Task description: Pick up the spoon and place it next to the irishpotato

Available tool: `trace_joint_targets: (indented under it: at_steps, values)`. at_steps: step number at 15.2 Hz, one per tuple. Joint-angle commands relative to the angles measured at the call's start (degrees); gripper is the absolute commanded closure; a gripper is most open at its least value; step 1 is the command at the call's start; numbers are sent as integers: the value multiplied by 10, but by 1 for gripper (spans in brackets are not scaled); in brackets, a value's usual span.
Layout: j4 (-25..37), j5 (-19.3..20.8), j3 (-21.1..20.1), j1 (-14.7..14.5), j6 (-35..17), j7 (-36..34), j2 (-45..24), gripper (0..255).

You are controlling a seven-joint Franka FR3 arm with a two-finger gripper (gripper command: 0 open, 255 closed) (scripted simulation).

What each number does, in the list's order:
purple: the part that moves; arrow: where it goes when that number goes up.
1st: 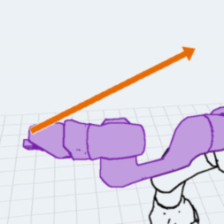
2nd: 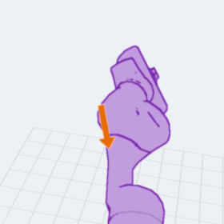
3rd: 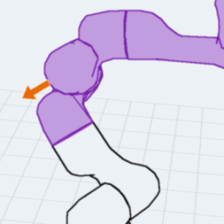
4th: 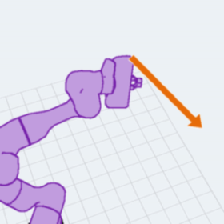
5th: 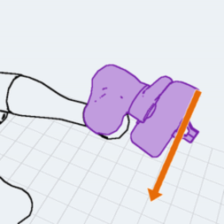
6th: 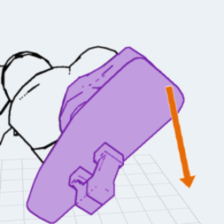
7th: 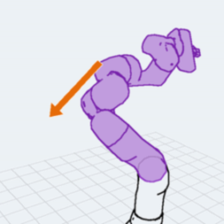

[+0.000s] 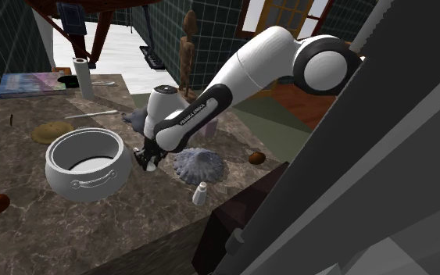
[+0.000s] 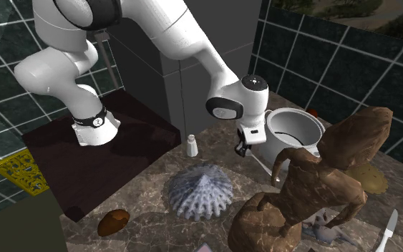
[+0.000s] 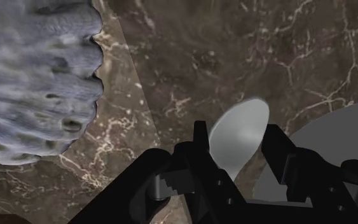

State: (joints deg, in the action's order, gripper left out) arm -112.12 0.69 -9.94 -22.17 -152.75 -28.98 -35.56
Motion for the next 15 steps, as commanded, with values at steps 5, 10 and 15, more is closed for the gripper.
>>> trace_joint_targets:
  at_steps: [5, 10, 15]
  values:
    - [-7, -5, -5, 4, 30, 0, 37, 255]
    - [-10, -10, -10, 7, 58, 1, 68, 255]
    - [-29, -17, -13, 21, 71, 14, 99, 255]
